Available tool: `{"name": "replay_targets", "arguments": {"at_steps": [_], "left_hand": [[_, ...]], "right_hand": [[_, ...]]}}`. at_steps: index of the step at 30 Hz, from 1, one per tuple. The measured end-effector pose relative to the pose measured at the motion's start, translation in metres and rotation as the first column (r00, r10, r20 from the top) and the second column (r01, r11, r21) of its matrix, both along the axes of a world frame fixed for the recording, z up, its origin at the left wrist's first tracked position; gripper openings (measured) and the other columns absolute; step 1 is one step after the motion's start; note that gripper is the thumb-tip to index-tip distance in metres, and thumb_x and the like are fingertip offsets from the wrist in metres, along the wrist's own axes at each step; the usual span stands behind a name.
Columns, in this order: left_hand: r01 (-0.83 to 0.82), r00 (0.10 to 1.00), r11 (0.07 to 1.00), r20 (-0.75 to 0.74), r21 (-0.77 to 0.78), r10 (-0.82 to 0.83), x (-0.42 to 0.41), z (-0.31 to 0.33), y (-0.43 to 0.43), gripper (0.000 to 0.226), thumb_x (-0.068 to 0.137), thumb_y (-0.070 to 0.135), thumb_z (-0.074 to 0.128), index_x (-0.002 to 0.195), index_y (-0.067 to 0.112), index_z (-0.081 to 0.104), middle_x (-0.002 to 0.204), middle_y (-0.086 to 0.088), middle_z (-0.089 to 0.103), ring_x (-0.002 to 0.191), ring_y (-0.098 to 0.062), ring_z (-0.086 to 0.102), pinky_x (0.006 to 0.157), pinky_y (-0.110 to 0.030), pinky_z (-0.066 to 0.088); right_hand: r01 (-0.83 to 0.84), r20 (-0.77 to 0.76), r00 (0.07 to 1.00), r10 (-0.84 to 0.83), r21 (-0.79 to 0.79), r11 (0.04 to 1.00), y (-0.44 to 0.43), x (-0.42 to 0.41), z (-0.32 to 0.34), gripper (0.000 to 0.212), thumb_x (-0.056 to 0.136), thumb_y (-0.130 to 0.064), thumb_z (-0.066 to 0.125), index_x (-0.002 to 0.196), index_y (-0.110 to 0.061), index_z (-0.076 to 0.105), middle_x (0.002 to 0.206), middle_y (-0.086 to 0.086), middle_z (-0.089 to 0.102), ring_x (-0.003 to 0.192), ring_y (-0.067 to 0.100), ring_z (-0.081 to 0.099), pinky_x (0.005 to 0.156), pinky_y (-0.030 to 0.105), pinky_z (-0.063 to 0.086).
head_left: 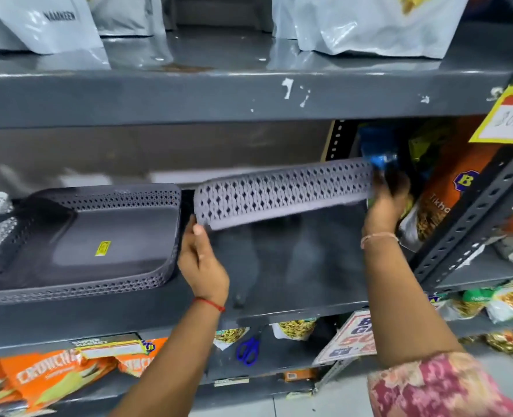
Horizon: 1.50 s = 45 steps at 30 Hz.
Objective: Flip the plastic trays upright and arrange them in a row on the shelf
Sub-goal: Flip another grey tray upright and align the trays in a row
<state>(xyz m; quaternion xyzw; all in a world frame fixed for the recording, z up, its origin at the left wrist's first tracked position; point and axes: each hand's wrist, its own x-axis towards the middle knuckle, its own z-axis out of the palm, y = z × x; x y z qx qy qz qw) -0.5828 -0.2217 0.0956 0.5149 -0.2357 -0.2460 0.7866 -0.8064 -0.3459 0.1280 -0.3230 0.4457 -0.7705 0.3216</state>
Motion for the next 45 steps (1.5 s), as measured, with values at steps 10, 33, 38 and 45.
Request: {"name": "replay_targets", "arguments": {"at_steps": [10,33,38,45], "left_hand": [[0.183,0.982,0.982,-0.047,0.04,-0.182,0.068,0.044,-0.041,0.052,0.099,0.03,0.026,0.126,-0.009,0.046,0.134,-0.034,0.047,0.122,-0.038,0.051,0.097,-0.029,0.043],[0.6,0.793,0.764,-0.053,0.236,-0.607,0.063,0.014,-0.069,0.049,0.1,0.034,0.014,0.099,0.013,0.059,0.07,0.01,0.074,0.068,-0.002,0.068,0.049,-0.008,0.05],[0.61,0.785,0.729,-0.11,0.311,-0.609,0.061,0.022,-0.07,0.059,0.098,0.04,0.012,0.128,0.005,0.048,0.123,-0.015,0.057,0.091,-0.019,0.057,0.066,-0.023,0.045],[0.595,0.795,0.737,-0.099,0.32,-0.599,0.061,0.023,-0.065,0.049,0.098,0.041,0.015,0.117,0.013,0.051,0.082,-0.003,0.063,0.072,-0.013,0.061,0.039,-0.011,0.048]], "right_hand": [[0.024,-0.09,0.996,-0.015,0.093,0.995,-0.024,0.008,0.038,0.049,0.09,-0.01,0.055,0.136,-0.002,0.04,0.14,0.014,0.049,0.127,0.022,0.047,0.098,0.018,0.041],[0.174,-0.593,0.766,0.25,0.564,0.807,-0.031,-0.016,-0.039,0.023,0.088,-0.004,0.049,0.099,-0.015,0.066,0.104,0.013,0.062,0.093,0.021,0.053,0.09,0.035,0.044],[0.169,-0.564,0.763,0.315,0.645,0.745,-0.032,-0.016,-0.044,0.025,0.085,0.0,0.052,0.106,0.005,0.064,0.117,0.027,0.063,0.109,0.041,0.057,0.096,0.04,0.044],[0.159,-0.553,0.758,0.347,0.672,0.723,-0.035,-0.018,-0.04,0.031,0.086,0.001,0.05,0.115,0.001,0.062,0.12,0.025,0.063,0.109,0.04,0.058,0.098,0.041,0.046]]}}
